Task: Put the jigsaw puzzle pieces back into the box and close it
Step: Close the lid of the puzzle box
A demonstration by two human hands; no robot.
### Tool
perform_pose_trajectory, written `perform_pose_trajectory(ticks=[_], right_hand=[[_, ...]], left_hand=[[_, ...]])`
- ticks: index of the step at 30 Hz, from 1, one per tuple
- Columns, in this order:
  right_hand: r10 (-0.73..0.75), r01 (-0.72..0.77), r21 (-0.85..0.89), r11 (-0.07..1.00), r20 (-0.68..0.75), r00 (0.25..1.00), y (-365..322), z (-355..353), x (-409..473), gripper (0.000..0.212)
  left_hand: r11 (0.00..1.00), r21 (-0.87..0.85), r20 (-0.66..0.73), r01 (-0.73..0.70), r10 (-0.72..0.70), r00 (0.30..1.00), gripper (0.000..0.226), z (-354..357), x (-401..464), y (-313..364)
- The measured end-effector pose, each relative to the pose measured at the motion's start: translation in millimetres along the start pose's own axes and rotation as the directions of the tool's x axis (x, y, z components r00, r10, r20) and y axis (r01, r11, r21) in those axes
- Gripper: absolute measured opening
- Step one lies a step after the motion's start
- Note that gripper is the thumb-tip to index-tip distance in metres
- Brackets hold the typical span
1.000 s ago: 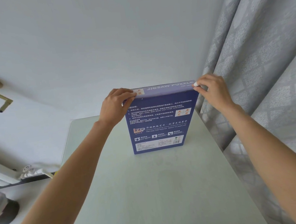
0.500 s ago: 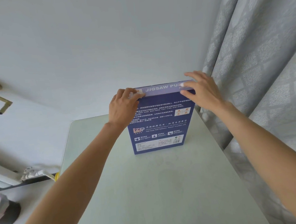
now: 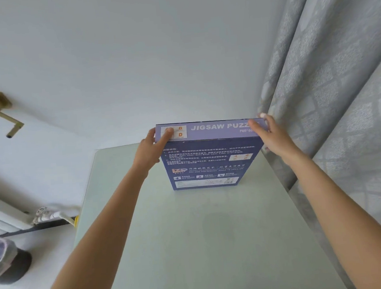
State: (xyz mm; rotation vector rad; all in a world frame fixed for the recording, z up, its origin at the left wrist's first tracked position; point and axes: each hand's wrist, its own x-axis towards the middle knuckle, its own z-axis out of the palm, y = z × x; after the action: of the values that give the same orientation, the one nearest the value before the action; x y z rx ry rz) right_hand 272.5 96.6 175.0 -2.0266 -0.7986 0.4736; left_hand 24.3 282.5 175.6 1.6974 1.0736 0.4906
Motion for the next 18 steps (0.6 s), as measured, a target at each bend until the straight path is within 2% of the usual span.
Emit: perform_pose_trajectory(ticks=[2, 4, 6, 8, 12, 18], right_hand=[[0.06, -0.078, 0.159, 0.984, 0.114, 0.992, 9.9, 3.5, -22.6, 0.037], [-0.017, -0.011, 0.278, 0.96, 0.097, 0.995, 19.7, 7.9, -44.2, 0.014], [-0.08, 0.05, 0.342, 0.938, 0.073, 0.994, 28.5, 12.5, -60.5, 0.007], [-0.097, 0.054, 0.38, 0.923, 0.095, 0.991, 42.5, 21.1, -71.1, 0.011], [-0.165, 0.129, 0.244, 0.961, 0.13, 0.978, 72.1, 43.8, -82.6, 0.022], [-0.098, 0.117, -0.071, 0.991, 0.225, 0.969, 121.1, 73.6, -98.9, 0.047]], left_hand=[[0.997, -0.08, 0.006, -0.004, 0.005, 1.0, 0.044, 1.6, -16.2, -9.7], [0.979, -0.2, -0.024, -0.044, 0.041, 0.999, 0.035, 3.3, -36.0, -21.7], [0.958, -0.281, -0.015, -0.061, 0.059, 0.998, 0.031, 3.3, -55.9, -32.4], [0.954, -0.293, 0.001, -0.062, 0.065, 0.998, 0.029, 4.8, -74.9, -46.9], [0.978, -0.207, -0.035, -0.038, 0.031, 0.999, 0.035, 8.2, -98.4, -82.2], [0.99, 0.128, -0.12, 0.063, -0.048, 0.992, 0.05, 27.4, -101.9, -135.4]])
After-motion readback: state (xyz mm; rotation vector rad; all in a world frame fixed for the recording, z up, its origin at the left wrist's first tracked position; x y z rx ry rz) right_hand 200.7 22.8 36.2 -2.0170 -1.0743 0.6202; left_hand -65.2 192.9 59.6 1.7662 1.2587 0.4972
